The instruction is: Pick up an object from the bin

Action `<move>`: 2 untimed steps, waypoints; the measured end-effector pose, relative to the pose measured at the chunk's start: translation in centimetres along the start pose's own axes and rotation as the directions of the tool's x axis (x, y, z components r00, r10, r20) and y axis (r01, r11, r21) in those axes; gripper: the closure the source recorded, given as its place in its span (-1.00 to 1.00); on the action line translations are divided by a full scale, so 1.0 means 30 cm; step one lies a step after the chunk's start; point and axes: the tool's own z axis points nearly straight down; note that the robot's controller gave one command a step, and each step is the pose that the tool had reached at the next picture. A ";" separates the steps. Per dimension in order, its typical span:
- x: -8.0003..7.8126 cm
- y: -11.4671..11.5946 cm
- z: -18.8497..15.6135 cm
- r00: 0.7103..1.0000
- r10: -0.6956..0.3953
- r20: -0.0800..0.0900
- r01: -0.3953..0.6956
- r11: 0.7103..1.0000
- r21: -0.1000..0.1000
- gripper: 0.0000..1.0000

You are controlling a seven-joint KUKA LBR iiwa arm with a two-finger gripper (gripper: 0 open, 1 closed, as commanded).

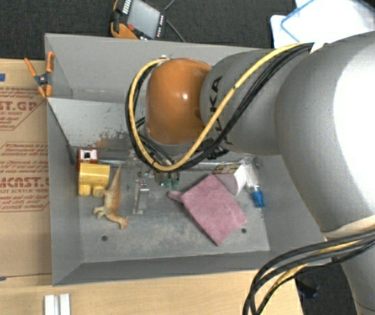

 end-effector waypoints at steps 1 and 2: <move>-0.007 -0.002 -0.014 1.000 0.002 0.007 -0.002 1.000 -0.001 -1.00; 0.023 0.125 0.192 0.960 -0.281 0.005 0.281 0.960 0.010 -1.00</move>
Offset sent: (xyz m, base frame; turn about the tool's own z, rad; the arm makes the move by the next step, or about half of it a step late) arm -0.0100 0.0440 -0.0581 -0.2929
